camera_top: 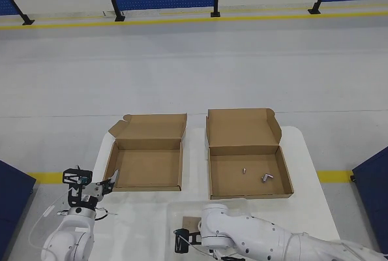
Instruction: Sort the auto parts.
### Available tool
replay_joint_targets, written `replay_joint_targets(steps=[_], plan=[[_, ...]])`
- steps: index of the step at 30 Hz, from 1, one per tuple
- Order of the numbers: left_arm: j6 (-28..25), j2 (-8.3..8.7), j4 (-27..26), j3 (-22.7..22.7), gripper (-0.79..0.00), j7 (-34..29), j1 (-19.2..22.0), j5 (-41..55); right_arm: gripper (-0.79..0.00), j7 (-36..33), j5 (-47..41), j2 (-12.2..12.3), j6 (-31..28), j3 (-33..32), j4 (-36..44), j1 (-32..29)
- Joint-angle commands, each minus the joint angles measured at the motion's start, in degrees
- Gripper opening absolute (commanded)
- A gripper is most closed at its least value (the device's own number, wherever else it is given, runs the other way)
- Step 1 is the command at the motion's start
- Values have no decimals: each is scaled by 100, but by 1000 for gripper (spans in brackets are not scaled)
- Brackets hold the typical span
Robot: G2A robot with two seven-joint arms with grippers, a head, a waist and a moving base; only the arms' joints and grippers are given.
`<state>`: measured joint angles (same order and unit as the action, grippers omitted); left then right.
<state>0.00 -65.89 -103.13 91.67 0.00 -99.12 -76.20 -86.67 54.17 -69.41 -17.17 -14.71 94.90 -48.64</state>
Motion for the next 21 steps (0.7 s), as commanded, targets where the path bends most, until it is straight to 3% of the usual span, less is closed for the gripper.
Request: replay_joint_targets(steps=[1, 21], plan=[[0, 0, 0, 0, 0, 0, 0, 0, -785, -10, 13, 20, -8, -37, 41, -25], [0, 0, 0, 0, 0, 0, 0, 0, -785, 188, -31, 122, -208, -220, 310, -119]])
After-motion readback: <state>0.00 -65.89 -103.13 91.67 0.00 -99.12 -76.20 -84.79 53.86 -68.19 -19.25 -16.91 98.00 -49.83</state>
